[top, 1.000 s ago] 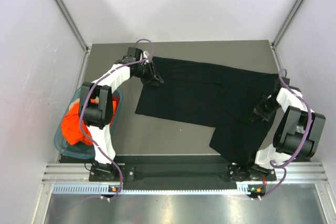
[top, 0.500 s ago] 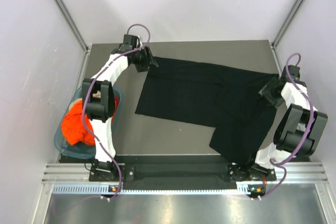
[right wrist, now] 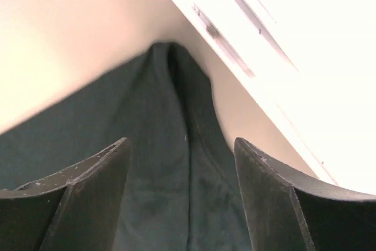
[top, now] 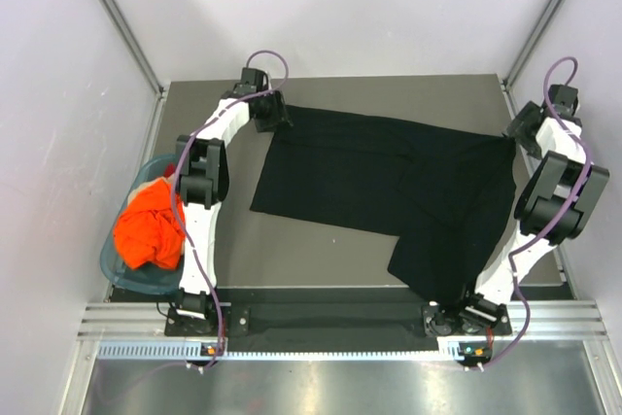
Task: Fold and stack the t-shirts
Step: Fold the tshirt
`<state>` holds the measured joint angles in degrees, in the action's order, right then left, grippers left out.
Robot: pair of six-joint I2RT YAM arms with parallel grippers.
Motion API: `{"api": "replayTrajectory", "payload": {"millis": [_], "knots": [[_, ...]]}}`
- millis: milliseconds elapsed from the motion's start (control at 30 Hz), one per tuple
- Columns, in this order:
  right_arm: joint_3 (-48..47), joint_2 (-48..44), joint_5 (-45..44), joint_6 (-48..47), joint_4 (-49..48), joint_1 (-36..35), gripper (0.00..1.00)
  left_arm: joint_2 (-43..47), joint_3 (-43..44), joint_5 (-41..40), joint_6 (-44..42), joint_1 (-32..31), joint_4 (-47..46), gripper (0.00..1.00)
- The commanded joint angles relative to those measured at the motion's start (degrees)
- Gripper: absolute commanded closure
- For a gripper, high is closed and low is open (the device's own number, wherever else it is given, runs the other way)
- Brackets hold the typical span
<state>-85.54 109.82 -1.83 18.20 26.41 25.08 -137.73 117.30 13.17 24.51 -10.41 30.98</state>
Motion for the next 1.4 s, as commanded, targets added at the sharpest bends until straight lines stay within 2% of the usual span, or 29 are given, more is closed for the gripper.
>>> {"api": "replayTrajectory", "payload": {"millis": [0,200,333,400,567,633,667,700,767,800,867,900,967,1100,1133,1367], "knots": [[-3.9,1.5,-1.3,-3.6,0.6,0.5,0.28,-1.7,2.1,-2.1,-1.2,0.2,-0.8,0.39],[-7.4,7.0,3.2,-5.5,1.9,0.5,0.29,-2.8,1.2,-0.1,-1.1,0.2,-0.4,0.43],[-8.8,9.4,2.2,-6.9,2.8,0.5,0.30,-2.6,-0.8,3.3,-0.2,0.2,-0.7,0.56],[-9.9,10.8,2.2,-7.5,3.3,0.5,0.31,-1.8,-3.4,5.1,0.7,0.2,-1.7,0.59],[-13.3,14.5,4.7,-11.1,3.4,0.4,0.33,-1.0,-5.3,5.8,1.3,0.3,-2.8,0.74],[-14.9,16.7,4.9,-13.0,3.8,0.2,0.38,-1.5,-4.4,5.6,1.8,0.6,-2.0,0.79],[-16.0,17.2,4.6,-13.2,3.7,0.2,0.39,-2.1,-3.2,5.3,1.9,0.8,-1.2,0.87],[-16.5,18.0,4.5,-13.3,3.8,0.2,0.42,-2.5,-2.7,5.0,2.0,1.0,-0.8,0.90],[-17.8,18.7,4.5,-13.5,3.9,0.2,0.49,-3.0,-1.3,3.5,2.4,1.4,0.1,0.97],[-19.0,19.3,4.5,-13.5,4.1,0.2,0.57,-3.1,-0.9,3.0,2.3,1.8,0.7,1.00],[-20.7,20.1,4.8,-13.6,4.2,0.1,0.62,-3.1,-0.8,2.0,2.2,2.3,0.7,1.00],[-21.4,21.0,5.0,-13.7,4.3,0.1,0.72,-3.1,-0.8,1.8,2.2,2.9,0.7,1.00],[-22.8,21.7,6.0,-13.6,4.7,-0.4,0.78,-3.0,-0.7,1.3,2.1,3.4,0.6,1.00],[-25.1,23.0,5.4,-13.7,5.1,-1.8,0.97,-2.8,-0.5,0.9,1.8,4.3,0.6,1.00],[-25.7,23.2,4.8,-13.4,5.2,-2.2,1.00,-2.9,-0.4,0.5,1.5,4.4,0.7,1.00],[-36.4,27.7,2.2,-11.5,6.3,-2.8,1.00,-2.7,-0.6,-1.4,0.6,5.6,1.3,1.00]]}}
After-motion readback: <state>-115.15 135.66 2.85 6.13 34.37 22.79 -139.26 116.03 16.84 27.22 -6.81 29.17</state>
